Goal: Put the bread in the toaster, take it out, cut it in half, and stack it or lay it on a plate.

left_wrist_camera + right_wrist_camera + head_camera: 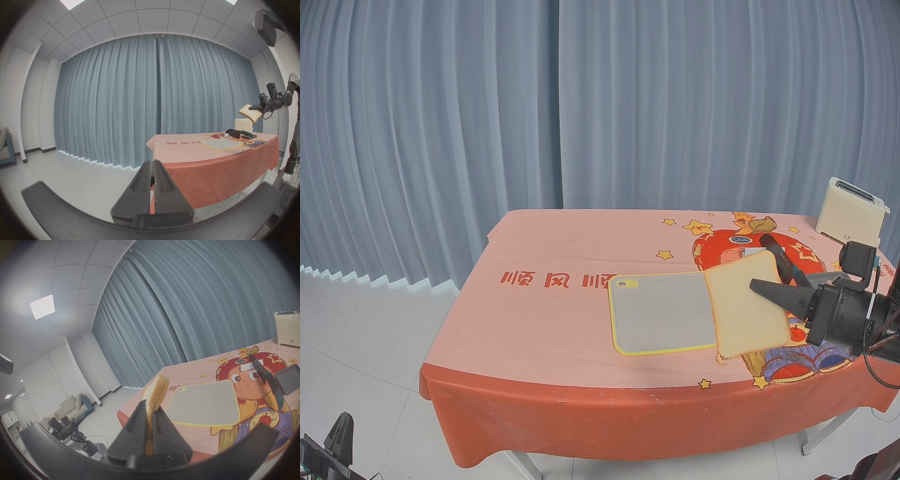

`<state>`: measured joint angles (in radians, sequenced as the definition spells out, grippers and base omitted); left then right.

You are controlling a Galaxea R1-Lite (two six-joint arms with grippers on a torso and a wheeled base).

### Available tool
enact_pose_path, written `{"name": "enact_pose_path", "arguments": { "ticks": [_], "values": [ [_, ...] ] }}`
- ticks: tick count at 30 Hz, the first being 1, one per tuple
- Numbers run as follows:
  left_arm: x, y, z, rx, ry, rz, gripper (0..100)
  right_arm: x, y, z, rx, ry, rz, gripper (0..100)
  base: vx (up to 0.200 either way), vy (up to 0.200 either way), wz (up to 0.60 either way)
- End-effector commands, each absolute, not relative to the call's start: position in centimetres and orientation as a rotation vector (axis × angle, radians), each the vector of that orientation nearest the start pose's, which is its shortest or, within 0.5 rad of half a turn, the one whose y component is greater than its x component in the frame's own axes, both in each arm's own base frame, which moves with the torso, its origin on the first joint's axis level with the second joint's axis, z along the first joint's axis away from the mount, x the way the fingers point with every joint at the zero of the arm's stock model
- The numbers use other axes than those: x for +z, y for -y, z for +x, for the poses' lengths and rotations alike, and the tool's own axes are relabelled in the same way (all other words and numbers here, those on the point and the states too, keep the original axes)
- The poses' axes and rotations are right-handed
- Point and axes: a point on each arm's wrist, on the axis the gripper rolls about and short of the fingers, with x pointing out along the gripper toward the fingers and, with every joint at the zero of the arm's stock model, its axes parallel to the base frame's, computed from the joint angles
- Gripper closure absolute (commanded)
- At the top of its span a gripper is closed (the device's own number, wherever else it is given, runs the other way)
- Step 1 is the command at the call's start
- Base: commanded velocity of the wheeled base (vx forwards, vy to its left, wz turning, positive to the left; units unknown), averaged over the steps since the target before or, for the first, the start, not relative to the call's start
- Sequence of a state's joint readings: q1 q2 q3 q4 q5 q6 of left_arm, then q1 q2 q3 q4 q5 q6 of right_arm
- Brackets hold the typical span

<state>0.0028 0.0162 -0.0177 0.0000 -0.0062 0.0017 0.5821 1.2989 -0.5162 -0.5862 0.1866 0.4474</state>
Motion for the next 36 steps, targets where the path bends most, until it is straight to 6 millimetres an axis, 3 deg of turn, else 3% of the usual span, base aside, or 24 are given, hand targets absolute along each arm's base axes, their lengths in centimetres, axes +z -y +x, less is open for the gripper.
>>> {"name": "enact_pose_path", "arguments": {
  "ticks": [1, 8, 17, 25, 36],
  "values": [
    [7.5, 0.0, -2.3, -0.003, 0.0, 0.002, 100, 19.8, -11.6, 16.6, 0.709, -0.376, 0.384, 100, 0.0, 0.0, 0.0],
    [7.5, 0.0, -2.3, -0.005, 0.0, 0.002, 100, 19.1, -13.3, 17.2, 0.621, -0.401, 0.383, 100, 0.0, 0.0, 0.0],
    [7.5, 0.0, -2.3, -0.005, 0.0, 0.002, 100, 19.0, -14.6, 18.4, 0.637, -0.36, 0.502, 100, 0.0, 0.0, 0.0],
    [7.5, 0.0, -2.3, -0.003, 0.0, 0.002, 100, 16.4, -17.2, 20.9, 0.598, -0.366, 0.601, 100, 0.0, 0.0, 0.0],
    [7.6, 0.0, -2.3, -0.003, 0.002, 0.002, 100, 14.7, -18.0, 23.0, 0.479, -0.361, 0.645, 100, 0.0, 0.0, 0.0]
  ]
}}
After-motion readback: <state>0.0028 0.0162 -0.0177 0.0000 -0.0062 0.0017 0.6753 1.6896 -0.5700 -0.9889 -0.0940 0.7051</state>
